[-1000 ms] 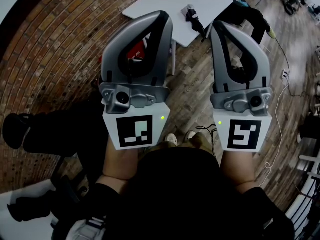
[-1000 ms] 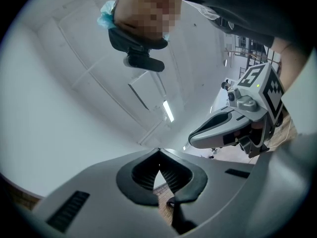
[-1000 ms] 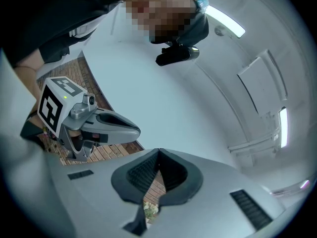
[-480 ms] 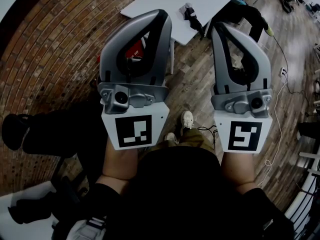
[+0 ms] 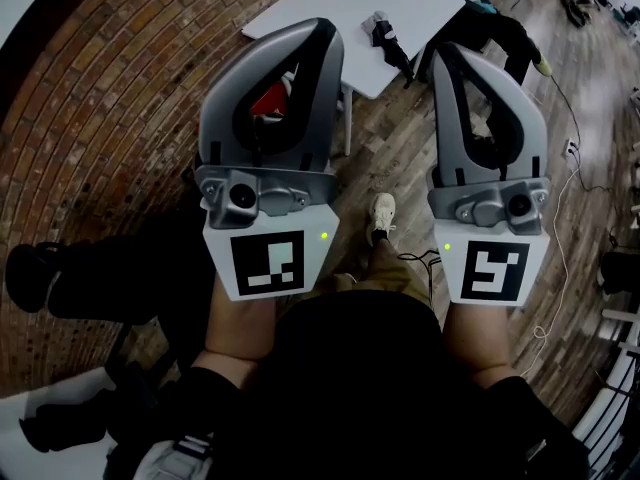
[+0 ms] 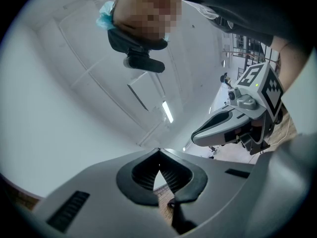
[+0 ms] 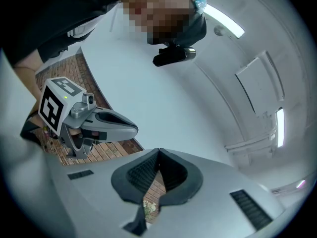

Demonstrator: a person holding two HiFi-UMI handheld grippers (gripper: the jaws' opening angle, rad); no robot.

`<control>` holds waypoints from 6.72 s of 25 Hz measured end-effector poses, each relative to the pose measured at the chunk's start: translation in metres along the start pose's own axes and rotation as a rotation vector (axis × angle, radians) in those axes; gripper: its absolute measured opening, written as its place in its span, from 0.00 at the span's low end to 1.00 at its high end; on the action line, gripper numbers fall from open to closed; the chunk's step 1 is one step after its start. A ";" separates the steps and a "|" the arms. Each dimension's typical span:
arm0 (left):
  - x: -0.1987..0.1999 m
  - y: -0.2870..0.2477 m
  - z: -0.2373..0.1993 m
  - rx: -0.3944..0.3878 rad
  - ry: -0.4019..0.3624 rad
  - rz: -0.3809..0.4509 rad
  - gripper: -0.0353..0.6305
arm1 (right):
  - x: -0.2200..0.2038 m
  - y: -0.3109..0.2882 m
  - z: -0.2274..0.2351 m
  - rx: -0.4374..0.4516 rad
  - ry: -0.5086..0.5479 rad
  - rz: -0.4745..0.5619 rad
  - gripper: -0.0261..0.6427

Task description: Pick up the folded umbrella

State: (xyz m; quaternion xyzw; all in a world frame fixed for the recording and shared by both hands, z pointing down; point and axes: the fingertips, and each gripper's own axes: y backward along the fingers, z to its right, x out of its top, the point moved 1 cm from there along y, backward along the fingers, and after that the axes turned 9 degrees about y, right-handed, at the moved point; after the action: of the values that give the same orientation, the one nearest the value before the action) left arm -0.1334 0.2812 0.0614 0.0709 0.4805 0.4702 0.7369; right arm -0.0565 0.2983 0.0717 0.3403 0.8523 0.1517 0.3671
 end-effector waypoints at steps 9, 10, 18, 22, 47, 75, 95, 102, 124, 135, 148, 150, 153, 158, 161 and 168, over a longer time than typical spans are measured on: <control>-0.037 -0.016 -0.008 0.014 -0.019 -0.012 0.07 | -0.040 -0.022 0.001 -0.016 -0.022 0.007 0.08; -0.041 -0.019 -0.009 0.014 -0.021 -0.015 0.07 | -0.045 -0.025 0.002 -0.020 -0.027 0.007 0.08; -0.080 -0.053 -0.021 0.027 -0.033 -0.024 0.07 | -0.088 -0.059 0.013 -0.030 -0.042 0.018 0.08; -0.104 -0.079 -0.024 0.032 -0.033 -0.030 0.07 | -0.116 -0.080 0.023 -0.027 -0.047 0.017 0.08; -0.274 -0.246 -0.023 0.050 -0.015 -0.120 0.07 | -0.318 -0.197 0.073 0.043 -0.145 0.011 0.08; -0.333 -0.311 -0.001 0.036 -0.015 -0.186 0.07 | -0.393 -0.225 0.097 0.058 -0.219 0.043 0.08; -0.341 -0.310 0.003 0.012 0.008 -0.193 0.07 | -0.406 -0.229 0.083 0.084 -0.305 0.034 0.08; -0.356 -0.315 0.002 -0.033 0.021 -0.192 0.07 | -0.419 -0.235 0.067 0.105 -0.316 -0.023 0.08; -0.416 -0.327 -0.006 -0.101 0.134 -0.192 0.07 | -0.495 -0.257 0.008 0.174 -0.394 -0.258 0.08; -0.437 -0.328 -0.002 -0.111 0.158 -0.210 0.07 | -0.545 -0.242 -0.029 0.239 -0.411 -0.391 0.08; -0.459 -0.335 0.006 -0.135 0.167 -0.232 0.07 | -0.601 -0.218 -0.080 0.334 -0.447 -0.576 0.08; -0.461 -0.335 0.005 -0.136 0.167 -0.237 0.07 | -0.607 -0.216 -0.088 0.338 -0.463 -0.591 0.08; -0.465 -0.333 0.005 -0.136 0.167 -0.244 0.07 | -0.615 -0.211 -0.099 0.349 -0.491 -0.617 0.08; -0.473 -0.330 0.003 -0.126 0.180 -0.260 0.07 | -0.631 -0.195 -0.122 0.396 -0.499 -0.677 0.08; -0.473 -0.327 0.003 -0.129 0.185 -0.260 0.07 | -0.637 -0.187 -0.135 0.411 -0.518 -0.707 0.08; -0.480 -0.326 0.004 -0.136 0.188 -0.268 0.07 | -0.651 -0.171 -0.155 0.443 -0.551 -0.770 0.13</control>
State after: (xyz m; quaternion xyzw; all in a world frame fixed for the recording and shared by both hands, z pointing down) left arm 0.0272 -0.2616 0.1900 -0.0880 0.5194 0.4037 0.7480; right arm 0.0754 -0.2766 0.4315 0.0992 0.7991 -0.2734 0.5261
